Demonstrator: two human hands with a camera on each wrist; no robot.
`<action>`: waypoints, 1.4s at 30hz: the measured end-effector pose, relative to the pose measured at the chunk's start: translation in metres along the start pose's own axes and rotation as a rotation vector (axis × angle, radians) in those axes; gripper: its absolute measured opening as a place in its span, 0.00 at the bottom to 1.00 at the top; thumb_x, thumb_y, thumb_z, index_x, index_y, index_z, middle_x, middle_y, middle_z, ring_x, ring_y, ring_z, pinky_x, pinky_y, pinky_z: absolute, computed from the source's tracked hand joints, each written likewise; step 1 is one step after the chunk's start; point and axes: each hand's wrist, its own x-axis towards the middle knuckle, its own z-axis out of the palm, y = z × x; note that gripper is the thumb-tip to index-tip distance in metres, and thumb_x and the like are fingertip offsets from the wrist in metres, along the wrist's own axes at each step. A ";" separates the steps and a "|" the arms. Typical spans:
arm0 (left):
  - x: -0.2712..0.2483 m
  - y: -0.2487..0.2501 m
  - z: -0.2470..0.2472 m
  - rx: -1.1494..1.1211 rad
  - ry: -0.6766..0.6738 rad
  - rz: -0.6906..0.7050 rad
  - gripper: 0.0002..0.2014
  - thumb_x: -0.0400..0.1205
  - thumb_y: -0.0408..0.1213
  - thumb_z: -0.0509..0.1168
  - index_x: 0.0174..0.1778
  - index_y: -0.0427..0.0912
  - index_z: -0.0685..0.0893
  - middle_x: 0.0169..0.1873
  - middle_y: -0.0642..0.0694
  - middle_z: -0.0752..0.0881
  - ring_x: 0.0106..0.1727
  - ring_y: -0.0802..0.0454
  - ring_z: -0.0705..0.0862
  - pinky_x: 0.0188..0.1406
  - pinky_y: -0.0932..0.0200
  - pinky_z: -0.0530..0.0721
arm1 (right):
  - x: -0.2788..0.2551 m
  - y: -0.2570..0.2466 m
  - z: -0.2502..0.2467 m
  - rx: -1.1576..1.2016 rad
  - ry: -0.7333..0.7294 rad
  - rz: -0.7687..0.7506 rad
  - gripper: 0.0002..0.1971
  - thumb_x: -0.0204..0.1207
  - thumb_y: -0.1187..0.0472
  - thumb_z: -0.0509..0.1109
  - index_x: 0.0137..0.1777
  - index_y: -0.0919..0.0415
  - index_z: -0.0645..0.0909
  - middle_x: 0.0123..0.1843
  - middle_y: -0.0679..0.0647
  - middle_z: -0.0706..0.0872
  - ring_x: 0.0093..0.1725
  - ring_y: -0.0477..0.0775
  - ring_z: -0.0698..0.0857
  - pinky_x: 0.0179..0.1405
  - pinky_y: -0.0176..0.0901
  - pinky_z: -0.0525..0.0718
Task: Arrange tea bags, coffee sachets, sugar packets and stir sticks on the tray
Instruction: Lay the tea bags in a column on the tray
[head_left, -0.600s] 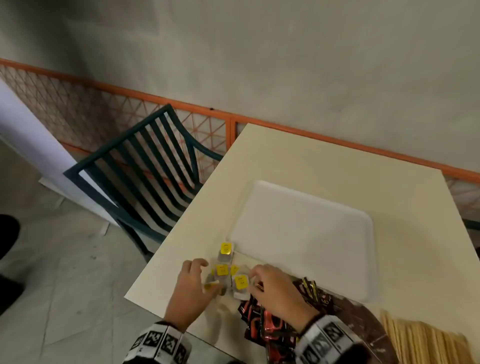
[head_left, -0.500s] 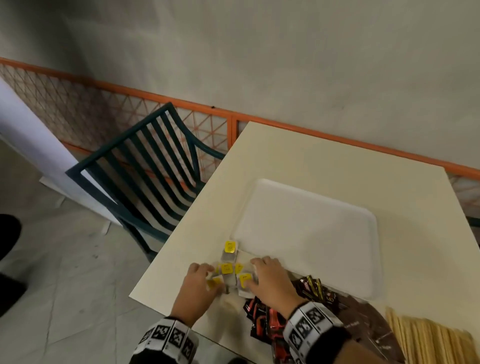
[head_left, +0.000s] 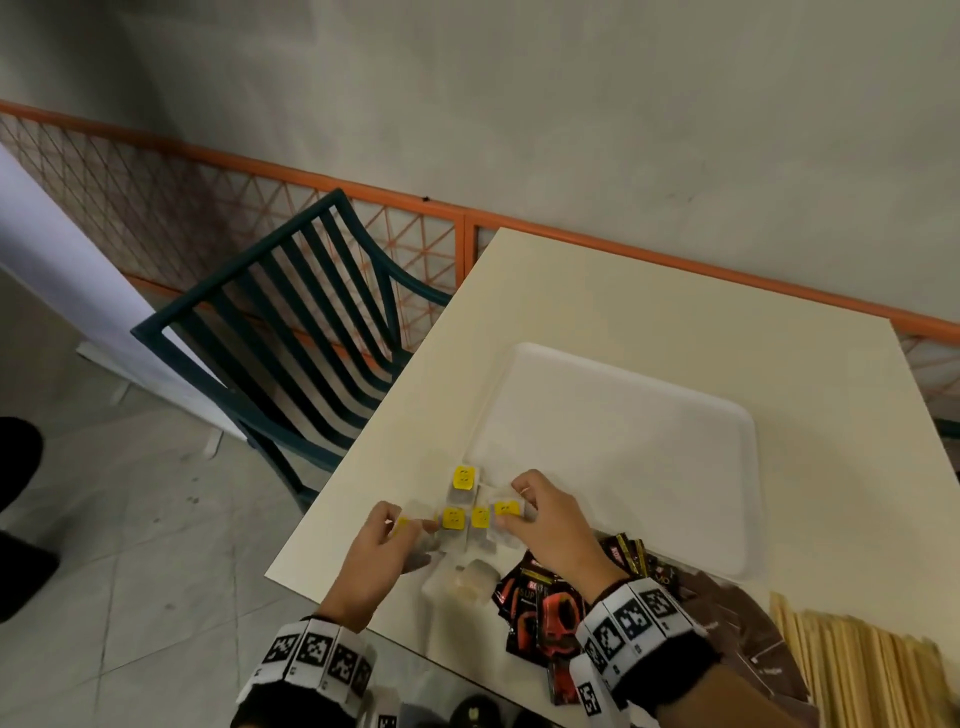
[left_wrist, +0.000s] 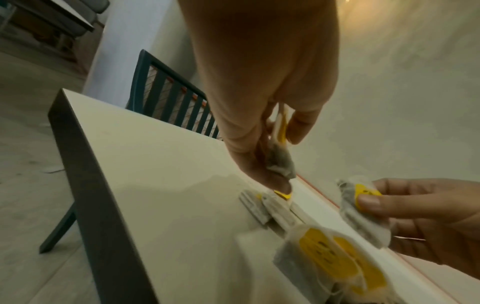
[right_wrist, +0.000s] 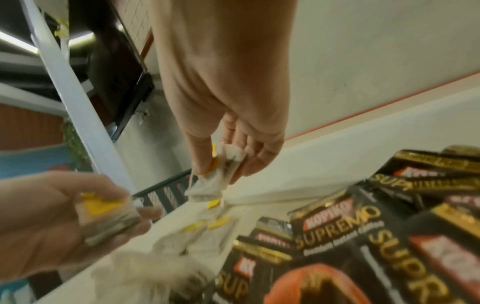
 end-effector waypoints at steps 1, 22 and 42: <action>-0.002 0.004 0.004 -0.053 -0.011 -0.022 0.05 0.82 0.27 0.55 0.43 0.40 0.66 0.44 0.40 0.90 0.43 0.40 0.85 0.44 0.52 0.84 | -0.002 -0.003 -0.006 0.081 0.006 -0.002 0.17 0.73 0.58 0.74 0.59 0.59 0.75 0.47 0.55 0.83 0.45 0.51 0.80 0.44 0.38 0.78; -0.035 -0.006 0.014 -0.350 0.073 -0.071 0.08 0.84 0.35 0.58 0.54 0.41 0.81 0.44 0.40 0.86 0.35 0.50 0.88 0.36 0.60 0.88 | -0.034 0.014 0.027 -0.380 -0.199 -0.374 0.30 0.72 0.41 0.69 0.70 0.54 0.68 0.65 0.52 0.72 0.64 0.54 0.69 0.67 0.50 0.71; -0.002 0.016 -0.008 -0.302 -0.264 -0.225 0.24 0.85 0.51 0.50 0.46 0.37 0.86 0.40 0.37 0.88 0.44 0.44 0.87 0.49 0.51 0.87 | 0.009 -0.044 0.032 0.132 -0.283 -0.196 0.13 0.73 0.57 0.74 0.54 0.56 0.77 0.46 0.56 0.88 0.43 0.51 0.85 0.41 0.40 0.81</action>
